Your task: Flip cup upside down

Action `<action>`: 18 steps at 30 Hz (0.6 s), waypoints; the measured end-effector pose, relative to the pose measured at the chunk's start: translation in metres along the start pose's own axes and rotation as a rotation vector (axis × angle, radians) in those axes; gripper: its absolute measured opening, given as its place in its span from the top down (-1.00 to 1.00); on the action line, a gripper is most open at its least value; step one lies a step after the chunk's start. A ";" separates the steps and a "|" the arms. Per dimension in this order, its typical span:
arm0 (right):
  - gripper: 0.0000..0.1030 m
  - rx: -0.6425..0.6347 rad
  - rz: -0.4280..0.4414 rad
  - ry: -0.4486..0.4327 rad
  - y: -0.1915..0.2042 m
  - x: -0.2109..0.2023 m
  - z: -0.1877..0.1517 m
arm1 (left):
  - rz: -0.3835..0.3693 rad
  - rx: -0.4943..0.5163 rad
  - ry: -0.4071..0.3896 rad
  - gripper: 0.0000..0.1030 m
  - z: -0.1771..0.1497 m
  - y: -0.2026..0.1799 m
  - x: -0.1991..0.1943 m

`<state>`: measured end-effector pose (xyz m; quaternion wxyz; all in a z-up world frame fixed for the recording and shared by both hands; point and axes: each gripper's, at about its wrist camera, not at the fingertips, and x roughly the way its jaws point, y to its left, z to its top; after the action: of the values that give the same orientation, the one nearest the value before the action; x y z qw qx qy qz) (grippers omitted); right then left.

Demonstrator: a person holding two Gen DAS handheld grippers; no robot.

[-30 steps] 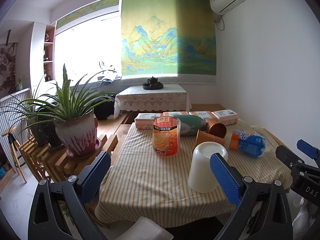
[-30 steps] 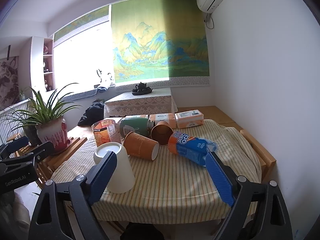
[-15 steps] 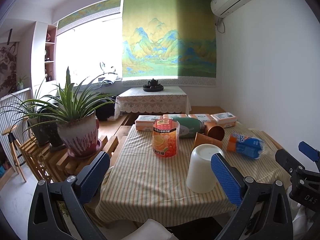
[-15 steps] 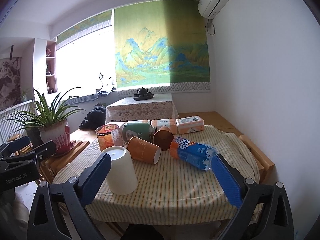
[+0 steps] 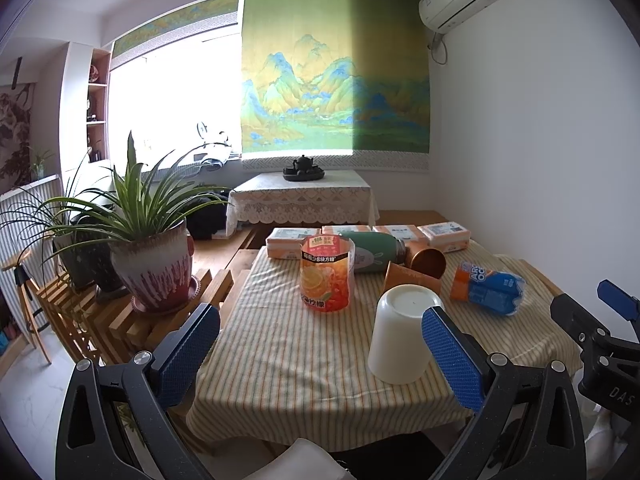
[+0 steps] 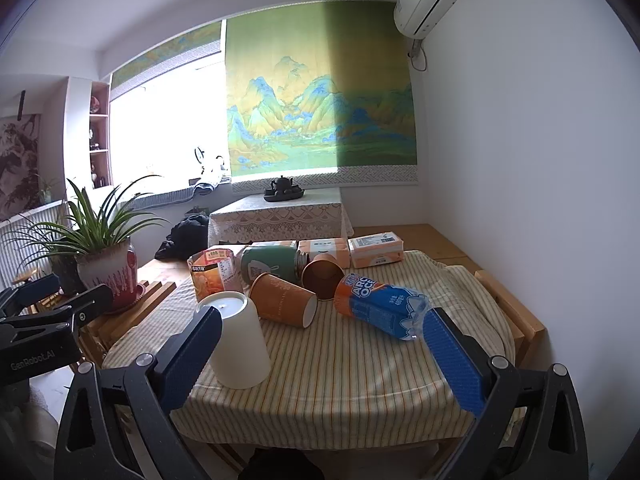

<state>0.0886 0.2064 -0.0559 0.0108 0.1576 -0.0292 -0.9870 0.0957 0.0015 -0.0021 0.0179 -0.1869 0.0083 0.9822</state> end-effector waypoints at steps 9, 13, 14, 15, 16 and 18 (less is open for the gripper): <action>-0.93 -0.003 0.000 0.004 0.000 0.002 0.000 | -0.001 -0.003 0.002 -0.99 0.000 0.001 0.003; -0.93 -0.004 0.001 0.006 0.000 0.003 0.000 | 0.001 -0.003 0.000 -0.99 0.001 0.002 0.005; -0.93 -0.003 0.001 0.006 0.000 0.003 0.000 | 0.003 -0.005 -0.001 -0.99 0.001 0.002 0.005; -0.93 -0.003 0.000 0.007 0.000 0.004 0.000 | 0.005 -0.006 -0.002 -0.99 0.001 0.002 0.005; -0.93 -0.002 0.000 0.008 -0.001 0.004 -0.001 | 0.005 -0.006 -0.002 -0.99 0.002 0.002 0.005; -0.93 0.000 0.000 0.011 -0.001 0.005 -0.001 | 0.005 -0.006 -0.003 -0.99 0.002 0.002 0.005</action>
<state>0.0840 0.2074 -0.0585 0.0112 0.1629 -0.0292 -0.9861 0.0900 -0.0007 -0.0021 0.0147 -0.1857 0.0058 0.9825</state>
